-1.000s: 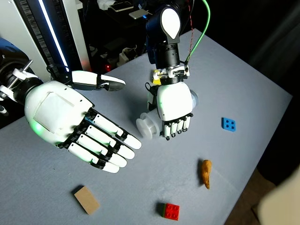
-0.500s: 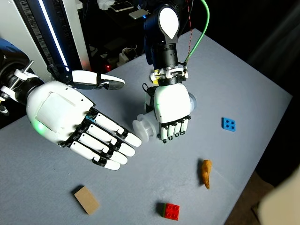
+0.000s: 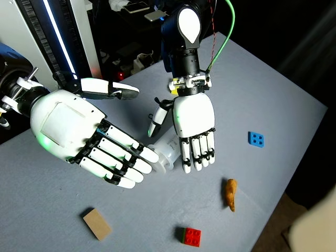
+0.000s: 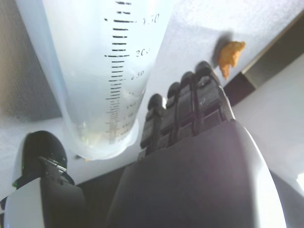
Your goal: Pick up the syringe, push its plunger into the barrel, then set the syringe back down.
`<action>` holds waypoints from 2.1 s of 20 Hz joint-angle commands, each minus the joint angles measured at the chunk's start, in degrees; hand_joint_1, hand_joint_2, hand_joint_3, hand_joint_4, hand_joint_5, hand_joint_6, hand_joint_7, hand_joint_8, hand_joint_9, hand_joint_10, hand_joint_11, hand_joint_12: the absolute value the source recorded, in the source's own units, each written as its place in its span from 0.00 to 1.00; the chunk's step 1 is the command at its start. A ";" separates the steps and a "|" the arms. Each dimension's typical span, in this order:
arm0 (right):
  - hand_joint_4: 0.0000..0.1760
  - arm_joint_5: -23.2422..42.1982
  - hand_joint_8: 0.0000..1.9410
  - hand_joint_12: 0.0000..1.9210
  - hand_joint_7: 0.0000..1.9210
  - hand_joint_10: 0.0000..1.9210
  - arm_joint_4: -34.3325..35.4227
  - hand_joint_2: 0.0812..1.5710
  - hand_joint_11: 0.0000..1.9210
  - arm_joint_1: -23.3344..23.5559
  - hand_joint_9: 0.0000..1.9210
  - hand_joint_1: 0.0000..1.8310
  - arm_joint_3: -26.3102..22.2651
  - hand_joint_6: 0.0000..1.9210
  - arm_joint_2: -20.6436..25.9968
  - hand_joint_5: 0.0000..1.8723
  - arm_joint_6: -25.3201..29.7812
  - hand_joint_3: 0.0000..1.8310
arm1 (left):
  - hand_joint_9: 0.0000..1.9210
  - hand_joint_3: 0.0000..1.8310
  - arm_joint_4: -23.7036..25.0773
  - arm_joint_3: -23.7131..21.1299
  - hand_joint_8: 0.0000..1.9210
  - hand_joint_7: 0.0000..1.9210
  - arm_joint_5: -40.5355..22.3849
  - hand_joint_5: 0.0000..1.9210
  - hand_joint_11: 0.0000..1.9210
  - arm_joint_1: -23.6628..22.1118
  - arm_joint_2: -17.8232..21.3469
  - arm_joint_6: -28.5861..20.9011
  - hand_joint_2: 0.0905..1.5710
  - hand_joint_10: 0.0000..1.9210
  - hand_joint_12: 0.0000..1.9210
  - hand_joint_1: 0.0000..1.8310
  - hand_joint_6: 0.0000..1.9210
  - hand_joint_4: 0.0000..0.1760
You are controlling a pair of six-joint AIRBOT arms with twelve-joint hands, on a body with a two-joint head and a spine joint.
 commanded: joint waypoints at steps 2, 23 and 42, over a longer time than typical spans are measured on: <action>0.00 4.92 0.00 0.22 0.05 0.00 -4.71 0.52 0.00 0.02 0.04 0.18 0.06 0.00 0.13 0.06 0.41 0.00 | 0.00 0.00 3.13 -0.20 0.00 0.00 -1.20 0.00 0.00 -1.25 0.30 0.07 0.54 0.00 0.00 0.23 0.00 0.48; 0.00 0.62 0.00 0.30 0.09 0.00 -7.53 0.53 0.00 3.53 0.08 0.19 1.27 0.00 -0.96 0.09 -5.91 0.00 | 0.00 0.01 -15.67 -0.87 0.00 0.01 8.30 0.04 0.00 -15.83 7.34 38.29 0.59 0.00 0.00 0.18 0.01 0.45; 0.00 0.89 1.00 1.00 0.71 1.00 -7.53 0.83 0.90 4.04 0.81 0.16 3.34 1.00 -2.48 0.67 -6.14 0.01 | 0.66 0.00 -12.40 -3.79 1.00 0.67 8.49 0.64 0.68 -15.48 7.19 27.74 0.80 1.00 1.00 0.29 1.00 0.00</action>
